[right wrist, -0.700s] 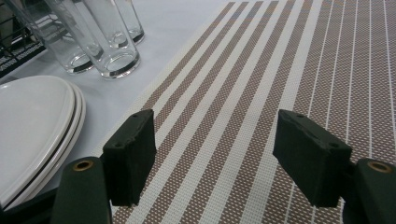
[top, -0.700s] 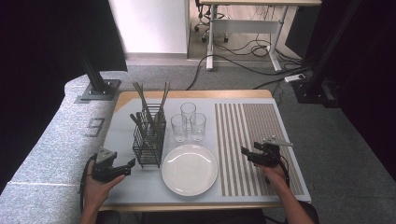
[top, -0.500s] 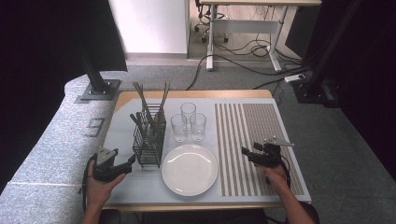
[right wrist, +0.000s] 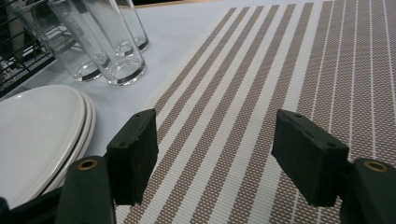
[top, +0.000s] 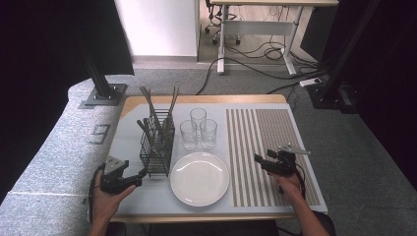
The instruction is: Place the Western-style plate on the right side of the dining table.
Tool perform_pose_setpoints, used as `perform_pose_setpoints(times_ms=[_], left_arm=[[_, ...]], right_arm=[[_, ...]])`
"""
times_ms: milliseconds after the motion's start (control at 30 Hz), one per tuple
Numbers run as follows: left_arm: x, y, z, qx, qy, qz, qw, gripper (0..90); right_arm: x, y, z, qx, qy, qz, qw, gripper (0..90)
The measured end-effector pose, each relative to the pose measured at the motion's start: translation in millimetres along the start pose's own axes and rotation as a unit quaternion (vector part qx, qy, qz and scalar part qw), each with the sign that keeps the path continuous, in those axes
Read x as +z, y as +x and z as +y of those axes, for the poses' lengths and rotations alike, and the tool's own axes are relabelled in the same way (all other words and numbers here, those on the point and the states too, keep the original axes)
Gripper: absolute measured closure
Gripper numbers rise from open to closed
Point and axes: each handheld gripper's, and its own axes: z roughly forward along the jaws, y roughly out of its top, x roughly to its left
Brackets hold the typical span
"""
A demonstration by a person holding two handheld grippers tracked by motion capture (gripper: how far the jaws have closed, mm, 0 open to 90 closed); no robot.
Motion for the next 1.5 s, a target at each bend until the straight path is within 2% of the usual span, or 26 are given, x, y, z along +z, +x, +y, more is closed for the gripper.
perform_pose_setpoints(times_ms=[67,200,433,633,767,1000,1200,1500], left_arm=[[-0.3,-3.3,1.9,-0.001,-0.002,-0.008,1.0000,23.9],[1.6,-12.0,4.2,0.003,0.009,-0.029,0.9995,22.5],[-2.3,-32.9,10.3,0.021,-0.006,-0.043,0.9989,22.2],[-1.2,-44.0,12.3,0.027,0.001,-0.055,0.9981,20.6],[1.4,-48.4,12.4,0.030,0.003,-0.065,0.9974,20.7],[4.3,-50.8,10.6,0.022,0.003,-0.071,0.9972,21.5],[11.5,-59.0,9.5,0.035,0.014,-0.082,0.9960,21.5],[19.3,-66.0,9.2,0.039,0.023,-0.086,0.9953,21.7]], right_arm=[[0.4,0.9,-1.0,-0.003,0.005,-0.001,1.0000,31.1],[-0.8,0.6,-0.1,-0.006,0.002,0.004,1.0000,31.2],[-1.5,-0.5,1.1,-0.008,-0.002,0.006,0.9999,31.2],[-1.2,0.7,0.8,-0.006,-0.006,0.010,0.9999,31.1],[-0.6,1.8,0.8,-0.006,-0.006,0.014,0.9999,31.0],[0.5,3.2,0.3,-0.006,-0.005,0.018,0.9998,31.0],[-0.4,5.7,0.1,-0.011,-0.007,0.020,0.9997,31.0],[-0.7,11.0,-2.2,-0.024,0.000,0.023,0.9994,30.9]])
